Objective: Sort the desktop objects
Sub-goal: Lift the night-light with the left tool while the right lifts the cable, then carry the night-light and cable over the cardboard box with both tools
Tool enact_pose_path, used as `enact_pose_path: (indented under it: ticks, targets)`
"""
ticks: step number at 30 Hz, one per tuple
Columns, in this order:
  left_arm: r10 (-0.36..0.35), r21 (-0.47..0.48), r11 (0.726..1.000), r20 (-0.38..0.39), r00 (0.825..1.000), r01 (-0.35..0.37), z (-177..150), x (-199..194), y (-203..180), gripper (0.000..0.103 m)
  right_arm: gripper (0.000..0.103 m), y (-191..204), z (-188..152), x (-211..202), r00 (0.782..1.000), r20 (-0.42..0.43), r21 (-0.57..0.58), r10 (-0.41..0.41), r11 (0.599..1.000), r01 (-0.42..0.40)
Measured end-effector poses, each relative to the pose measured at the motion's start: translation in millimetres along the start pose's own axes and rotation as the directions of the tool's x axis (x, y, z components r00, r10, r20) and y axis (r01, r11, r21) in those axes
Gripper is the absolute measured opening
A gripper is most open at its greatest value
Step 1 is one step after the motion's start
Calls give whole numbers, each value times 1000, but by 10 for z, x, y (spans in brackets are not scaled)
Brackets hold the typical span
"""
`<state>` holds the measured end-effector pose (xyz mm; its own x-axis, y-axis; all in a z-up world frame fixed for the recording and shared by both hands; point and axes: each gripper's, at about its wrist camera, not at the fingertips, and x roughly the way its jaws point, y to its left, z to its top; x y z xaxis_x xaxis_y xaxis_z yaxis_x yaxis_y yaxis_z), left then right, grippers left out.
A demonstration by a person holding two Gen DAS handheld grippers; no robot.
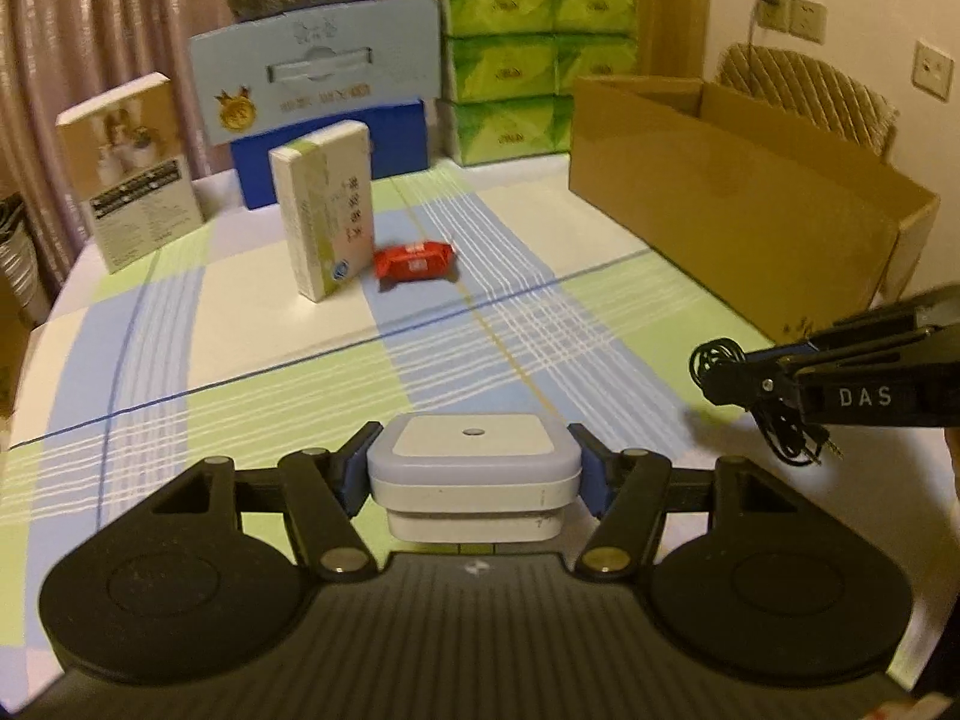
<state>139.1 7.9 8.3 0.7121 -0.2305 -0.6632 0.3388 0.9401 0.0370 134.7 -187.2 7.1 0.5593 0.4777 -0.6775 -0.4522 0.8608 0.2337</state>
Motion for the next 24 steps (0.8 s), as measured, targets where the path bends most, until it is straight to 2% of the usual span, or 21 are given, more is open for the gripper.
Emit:
enact_pose_path:
  ticks: [6, 13, 24]
  targets:
    - [43, -74, 996, 29, 999, -40, 192, -368, -174, 60, 7, -49, 101, -369, 999, 41, 44, -2, 999, 0]
    - [85, -144, 986, 25, 996, -80, 301, -657, -391, 60, 7, -126, 195, -765, 996, 84, 88, -11, 996, 4]
    - [88, -118, 989, 23, 996, -84, 329, -883, -742, 60, 7, -270, 307, -1271, 987, 158, 116, -28, 993, 9]
